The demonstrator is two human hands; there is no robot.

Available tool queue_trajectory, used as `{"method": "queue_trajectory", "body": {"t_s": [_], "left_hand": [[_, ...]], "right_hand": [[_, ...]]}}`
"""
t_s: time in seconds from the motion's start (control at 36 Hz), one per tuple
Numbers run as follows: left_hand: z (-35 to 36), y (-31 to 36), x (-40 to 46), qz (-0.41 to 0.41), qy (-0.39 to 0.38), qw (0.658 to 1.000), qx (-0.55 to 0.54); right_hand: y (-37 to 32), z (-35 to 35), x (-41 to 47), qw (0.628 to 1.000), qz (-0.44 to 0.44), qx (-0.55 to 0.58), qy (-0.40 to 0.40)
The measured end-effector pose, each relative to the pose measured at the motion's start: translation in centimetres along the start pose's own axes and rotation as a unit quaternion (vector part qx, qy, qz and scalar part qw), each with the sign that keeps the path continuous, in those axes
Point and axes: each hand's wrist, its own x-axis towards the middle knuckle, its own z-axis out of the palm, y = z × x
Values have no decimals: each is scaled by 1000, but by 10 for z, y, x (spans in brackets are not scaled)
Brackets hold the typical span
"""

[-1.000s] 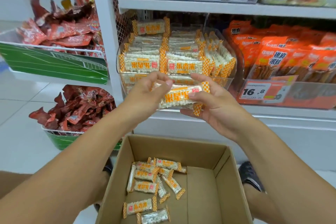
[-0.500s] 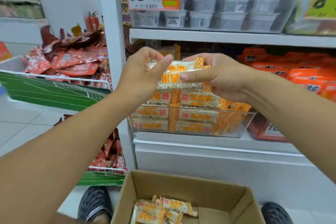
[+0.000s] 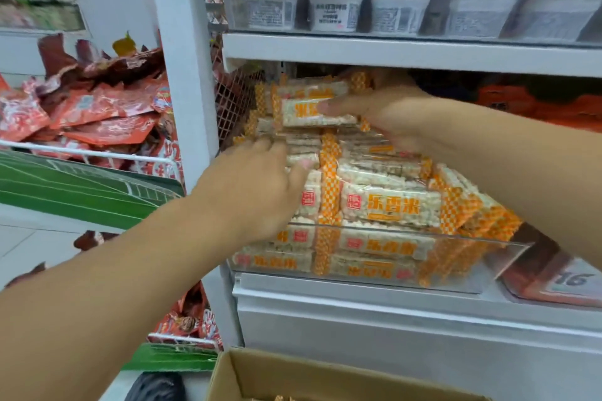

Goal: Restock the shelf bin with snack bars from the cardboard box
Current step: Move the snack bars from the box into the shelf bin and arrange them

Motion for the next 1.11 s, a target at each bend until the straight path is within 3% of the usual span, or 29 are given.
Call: {"method": "queue_trajectory", "body": {"t_s": [0.08,0.19,0.39,0.53,1.11], "left_hand": [[1,-2,2,2,-1,1000,10],[6,-5,2,15,18,1000,19],[11,-5,2,22,50,998,12],[10,-4,3,15,41,999,11],[5,-5,1,29,53,998,-14]], "right_hand": [[2,9,14,992,-81,-77,65],[2,13,25,950,-187,-244,45],[11,16,34,890,-216,-402,-9],[5,18,35,904,-181,-381,-75],[-6,0,-5,930,-151,-333,-41]]}}
